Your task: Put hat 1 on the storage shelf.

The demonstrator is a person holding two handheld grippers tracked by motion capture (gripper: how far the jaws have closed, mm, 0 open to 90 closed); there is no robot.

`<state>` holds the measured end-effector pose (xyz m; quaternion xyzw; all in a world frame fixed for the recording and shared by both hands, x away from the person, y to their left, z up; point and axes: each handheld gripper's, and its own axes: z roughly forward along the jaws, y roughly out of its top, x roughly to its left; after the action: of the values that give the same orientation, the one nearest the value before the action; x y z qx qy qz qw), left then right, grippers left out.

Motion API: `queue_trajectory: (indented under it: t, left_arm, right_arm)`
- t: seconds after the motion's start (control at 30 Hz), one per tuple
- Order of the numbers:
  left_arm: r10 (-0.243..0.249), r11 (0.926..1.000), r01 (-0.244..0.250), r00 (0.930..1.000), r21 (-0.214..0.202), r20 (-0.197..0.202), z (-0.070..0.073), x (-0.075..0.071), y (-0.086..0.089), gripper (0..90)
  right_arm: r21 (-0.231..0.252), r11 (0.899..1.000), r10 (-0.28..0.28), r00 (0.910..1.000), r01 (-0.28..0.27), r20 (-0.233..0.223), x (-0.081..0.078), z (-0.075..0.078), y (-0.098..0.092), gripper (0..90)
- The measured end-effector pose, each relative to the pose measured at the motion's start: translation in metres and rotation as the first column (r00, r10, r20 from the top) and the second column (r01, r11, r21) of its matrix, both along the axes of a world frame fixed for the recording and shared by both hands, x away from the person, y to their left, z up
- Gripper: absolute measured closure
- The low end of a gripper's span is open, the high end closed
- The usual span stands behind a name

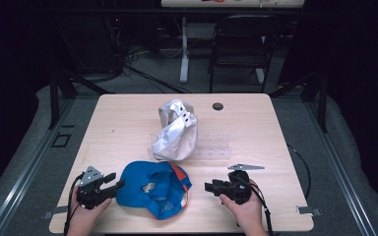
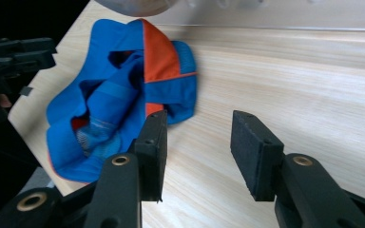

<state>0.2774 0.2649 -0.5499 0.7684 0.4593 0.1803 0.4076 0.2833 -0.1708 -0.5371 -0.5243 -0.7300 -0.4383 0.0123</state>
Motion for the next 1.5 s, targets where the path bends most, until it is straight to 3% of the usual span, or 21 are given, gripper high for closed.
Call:
queue_trajectory:
  t: [0.17, 0.37, 0.5, 0.53, 0.57, 0.6, 0.67, 0.97, 1.17, 1.2, 1.33, 1.5]
  left_arm:
    - [0.0, 1.0, 0.0, 1.0, 0.0, 0.003, 0.0, -0.003, 0.0, 52.7]
    - [-0.01, 0.9996, 0.01, 0.9999, 0.025, -0.004, 0.0, -0.006, 0.0, 52.6]
    - [-0.005, 0.9998, 0.005, 1.0, 0.022, 0.006, 0.0, -0.007, 0.0, 52.5]
    - [-0.006, 0.9997, 0.005, 1.0, 0.022, 0.005, -0.001, -0.007, 0.001, 52.4]
    - [-0.005, 0.9997, 0.005, 1.0, 0.024, 0.005, -0.001, -0.007, 0.001, 52.4]
    - [-0.006, 0.9996, 0.006, 1.0, 0.027, 0.0, -0.001, -0.007, 0.002, 52.4]
    - [-0.001, 0.9997, 0.001, 1.0, 0.026, -0.005, -0.001, -0.008, 0.002, 52.3]
    - [0.003, 0.9997, -0.004, 1.0, 0.025, 0.003, -0.002, -0.009, 0.002, 52.3]
    - [0.011, 0.9997, -0.012, 0.9999, 0.023, 0.007, -0.002, -0.01, 0.003, 52.3]
    - [0.013, 0.9997, -0.013, 0.9999, 0.022, 0.007, -0.002, -0.01, 0.003, 52.3]
    - [0.015, 0.9996, -0.015, 0.9999, 0.023, 0.006, -0.002, -0.01, 0.004, 52.3]
    - [0.017, 0.9996, -0.017, 0.9998, 0.021, 0.008, -0.002, -0.01, 0.004, 52.3]
  right_arm:
    - [0.069, 0.997, 0.035, 0.9987, -0.033, -0.036, 0.004, -0.003, 0.01, 60.0]
    - [0.146, 0.987, 0.086, 0.9926, -0.073, -0.086, 0.009, -0.009, 0.024, 59.4]
    - [0.146, 0.983, 0.127, 0.9836, -0.108, -0.128, 0.01, -0.016, 0.034, 58.5]
    - [0.092, 0.984, 0.163, 0.9764, -0.151, -0.142, 0.012, -0.016, 0.034, 58.5]
    - [0.169, 0.979, 0.135, 0.9814, -0.111, -0.137, 0.011, -0.022, 0.041, 58.3]
    - [0.133, 0.983, 0.145, 0.9784, -0.125, -0.148, 0.011, -0.022, 0.042, 58.3]
    - [0.123, 0.983, 0.157, 0.9745, -0.138, -0.161, 0.013, -0.026, 0.045, 58.3]
    - [0.139, 0.98, 0.167, 0.9659, -0.141, -0.198, 0.019, -0.038, 0.053, 57.9]
    - [0.117, 0.98, 0.183, 0.9562, -0.16, -0.228, 0.021, -0.044, 0.059, 58.1]
    - [0.143, 0.976, 0.193, 0.9526, -0.162, -0.235, 0.021, -0.045, 0.061, 58.1]
    - [0.17, 0.968, 0.224, 0.9403, -0.184, -0.256, 0.022, -0.047, 0.063, 58.9]
    - [0.234, 0.955, 0.243, 0.9364, -0.185, -0.253, 0.021, -0.042, 0.06, 61.7]
